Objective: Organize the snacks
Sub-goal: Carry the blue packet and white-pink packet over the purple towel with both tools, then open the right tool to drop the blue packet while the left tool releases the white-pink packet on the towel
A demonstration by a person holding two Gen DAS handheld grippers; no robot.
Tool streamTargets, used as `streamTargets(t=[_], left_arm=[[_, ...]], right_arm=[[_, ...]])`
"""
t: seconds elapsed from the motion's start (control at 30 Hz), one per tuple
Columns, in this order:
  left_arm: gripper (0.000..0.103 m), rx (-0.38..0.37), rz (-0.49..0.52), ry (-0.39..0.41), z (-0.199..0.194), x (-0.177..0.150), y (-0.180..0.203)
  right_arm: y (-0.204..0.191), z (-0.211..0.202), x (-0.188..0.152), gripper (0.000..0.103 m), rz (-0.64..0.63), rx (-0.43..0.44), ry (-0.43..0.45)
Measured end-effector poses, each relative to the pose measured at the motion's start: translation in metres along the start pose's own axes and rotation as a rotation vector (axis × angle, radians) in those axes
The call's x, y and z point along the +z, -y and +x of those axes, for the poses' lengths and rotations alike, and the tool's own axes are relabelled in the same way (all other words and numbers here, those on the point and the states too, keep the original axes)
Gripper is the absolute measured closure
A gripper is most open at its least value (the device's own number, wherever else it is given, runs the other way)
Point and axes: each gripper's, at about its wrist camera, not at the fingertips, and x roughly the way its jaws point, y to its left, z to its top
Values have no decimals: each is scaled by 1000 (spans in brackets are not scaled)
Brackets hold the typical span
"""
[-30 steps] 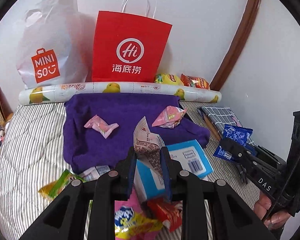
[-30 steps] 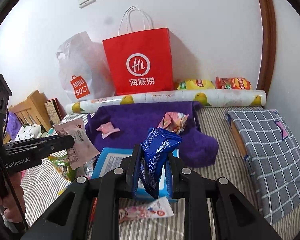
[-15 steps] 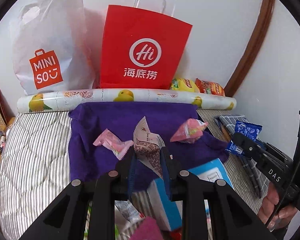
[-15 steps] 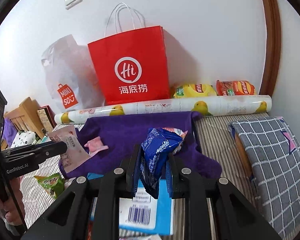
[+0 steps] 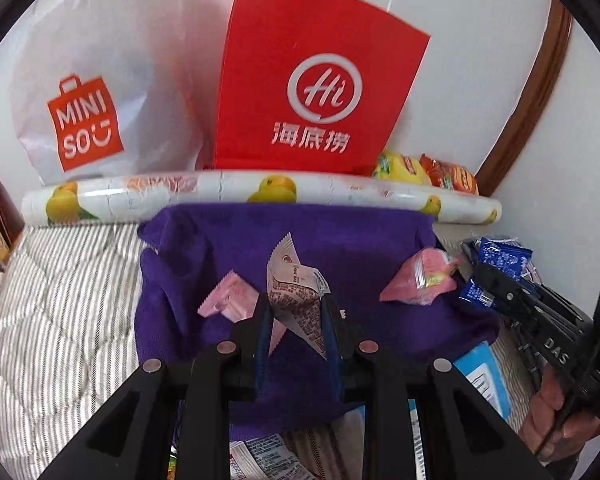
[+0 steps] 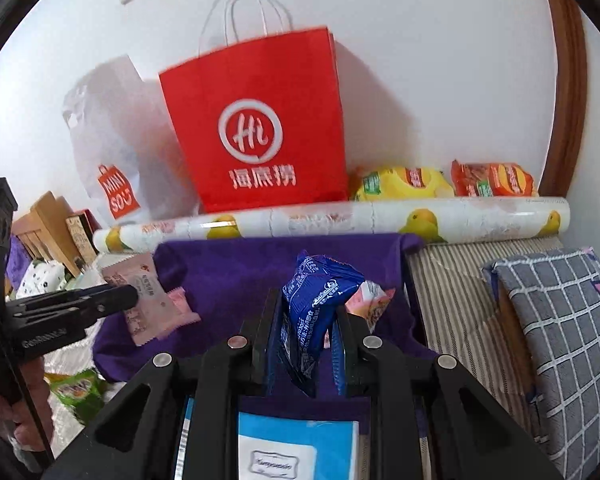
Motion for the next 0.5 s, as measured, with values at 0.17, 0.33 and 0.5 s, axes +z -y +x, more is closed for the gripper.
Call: streamTargets(t=[0.17, 0.33, 0.5], left_arm=[[80, 18, -40, -10, 7, -6, -12], [80, 49, -38, -12, 14, -9, -14], [80, 91, -10, 2, 17, -13, -10]], right_arm=[[13, 13, -9, 81, 38, -15, -37], [23, 16, -14, 81, 53, -47, -45], [35, 27, -19, 81, 105, -44, -83]])
